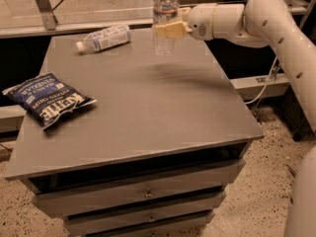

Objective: Move water bottle near blue plastic bottle

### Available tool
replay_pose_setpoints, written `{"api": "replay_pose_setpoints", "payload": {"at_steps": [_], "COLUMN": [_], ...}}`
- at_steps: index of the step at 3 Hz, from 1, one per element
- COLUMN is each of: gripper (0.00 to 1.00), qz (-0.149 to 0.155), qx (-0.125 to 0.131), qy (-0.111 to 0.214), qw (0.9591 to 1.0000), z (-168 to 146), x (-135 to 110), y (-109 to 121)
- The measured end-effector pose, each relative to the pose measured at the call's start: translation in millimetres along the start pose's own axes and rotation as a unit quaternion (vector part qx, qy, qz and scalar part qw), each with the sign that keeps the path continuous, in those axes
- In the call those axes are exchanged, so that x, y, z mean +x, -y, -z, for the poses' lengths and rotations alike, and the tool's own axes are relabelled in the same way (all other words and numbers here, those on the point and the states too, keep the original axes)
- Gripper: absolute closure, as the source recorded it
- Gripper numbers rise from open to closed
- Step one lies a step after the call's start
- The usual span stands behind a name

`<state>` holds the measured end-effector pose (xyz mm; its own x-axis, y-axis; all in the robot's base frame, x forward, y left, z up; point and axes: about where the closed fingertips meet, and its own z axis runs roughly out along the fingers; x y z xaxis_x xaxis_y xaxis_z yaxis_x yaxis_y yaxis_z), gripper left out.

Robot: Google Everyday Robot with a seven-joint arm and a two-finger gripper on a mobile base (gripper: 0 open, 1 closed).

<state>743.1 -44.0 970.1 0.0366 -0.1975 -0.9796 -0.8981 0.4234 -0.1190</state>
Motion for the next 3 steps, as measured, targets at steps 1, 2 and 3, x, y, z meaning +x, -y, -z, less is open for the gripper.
{"api": "replay_pose_setpoints", "payload": {"at_steps": [1,2,3], "gripper": [1.00,1.00,1.00], "qz": [-0.008,-0.014,-0.015], "qx": [-0.010,-0.014,-0.014], "qy": [0.016,0.026,0.027], "qw": [0.9998,0.9995,0.9994], "z": [-52,-105,-131], "x": [0,1,4], "y": [7,15,19]}}
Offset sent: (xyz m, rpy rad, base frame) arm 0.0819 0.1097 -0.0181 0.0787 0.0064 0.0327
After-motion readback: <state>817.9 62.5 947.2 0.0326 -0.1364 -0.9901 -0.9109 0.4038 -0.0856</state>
